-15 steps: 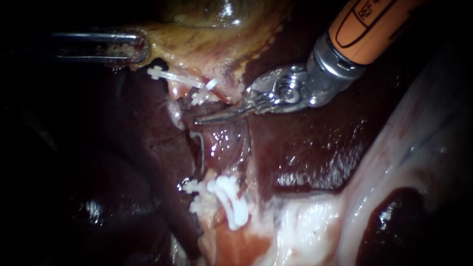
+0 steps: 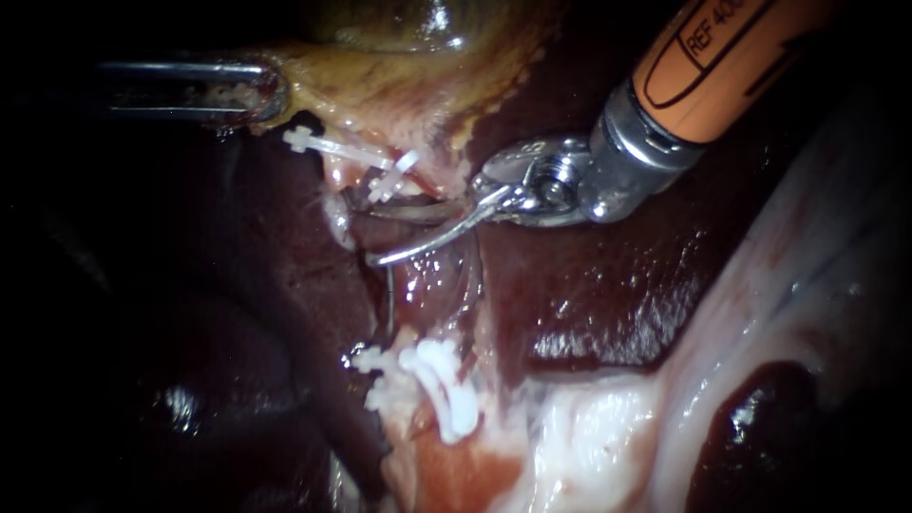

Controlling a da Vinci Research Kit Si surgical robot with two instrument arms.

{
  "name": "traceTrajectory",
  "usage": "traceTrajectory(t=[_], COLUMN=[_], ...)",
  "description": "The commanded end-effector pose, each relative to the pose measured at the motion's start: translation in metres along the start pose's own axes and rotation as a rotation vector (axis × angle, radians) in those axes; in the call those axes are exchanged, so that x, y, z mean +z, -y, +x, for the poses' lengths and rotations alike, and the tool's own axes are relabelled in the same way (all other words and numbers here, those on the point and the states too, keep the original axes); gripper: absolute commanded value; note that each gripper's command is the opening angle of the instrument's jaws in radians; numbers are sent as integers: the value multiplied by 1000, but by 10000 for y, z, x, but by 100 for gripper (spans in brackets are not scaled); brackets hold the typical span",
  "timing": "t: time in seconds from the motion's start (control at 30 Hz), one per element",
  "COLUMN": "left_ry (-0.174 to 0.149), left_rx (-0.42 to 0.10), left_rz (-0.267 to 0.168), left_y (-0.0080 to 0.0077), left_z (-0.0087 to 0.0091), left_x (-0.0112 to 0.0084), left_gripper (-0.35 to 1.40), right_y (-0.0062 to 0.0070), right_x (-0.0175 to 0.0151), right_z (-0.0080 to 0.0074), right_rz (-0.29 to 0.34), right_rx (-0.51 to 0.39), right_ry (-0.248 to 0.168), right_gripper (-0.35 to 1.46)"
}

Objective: Go back from the cut right tube

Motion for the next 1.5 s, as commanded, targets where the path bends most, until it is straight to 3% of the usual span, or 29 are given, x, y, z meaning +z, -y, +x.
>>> traceTrajectory(t=[0.03,0.1,0.17,0.3,0.4,0.53,0.7,1.03,1.13,1.33,1.5], left_ry=[0,1,1,1,1,1,1,-3,-10,26,37], left_rx=[0,0,0,0,0,0,0,6,14,15,9], left_rz=[-1,-1,-1,-2,-2,-2,-2,6,16,6,2], left_y=[0,0,1,3,3,3,4,17,25,40,41], left_z=[0,0,0,-1,-1,-1,-1,-10,-22,-60,-70], left_x=[0,0,-1,-2,-2,-2,-2,14,29,66,75], left_gripper=[-35,-35,-35,-35,-35,-35,-35,-35,-35,-35,-35], right_y=[2,10,19,37,43,46,51,64,64,64,64], right_x=[-2,-6,-14,-43,-66,-91,-113,-130,-131,-131,-131], right_z=[-3,-6,-10,-24,-38,-54,-62,-56,-58,-59,-59], right_rz=[-27,-138,-203,-332,-407,-471,-506,-547,-543,-542,-539], right_rx=[-43,-108,-165,-288,-356,-397,-408,-360,-349,-348,-347], right_ry=[-1,-8,21,119,212,288,294,286,286,286,287], right_gripper=[131,143,145,145,145,143,143,145,145,145,145])
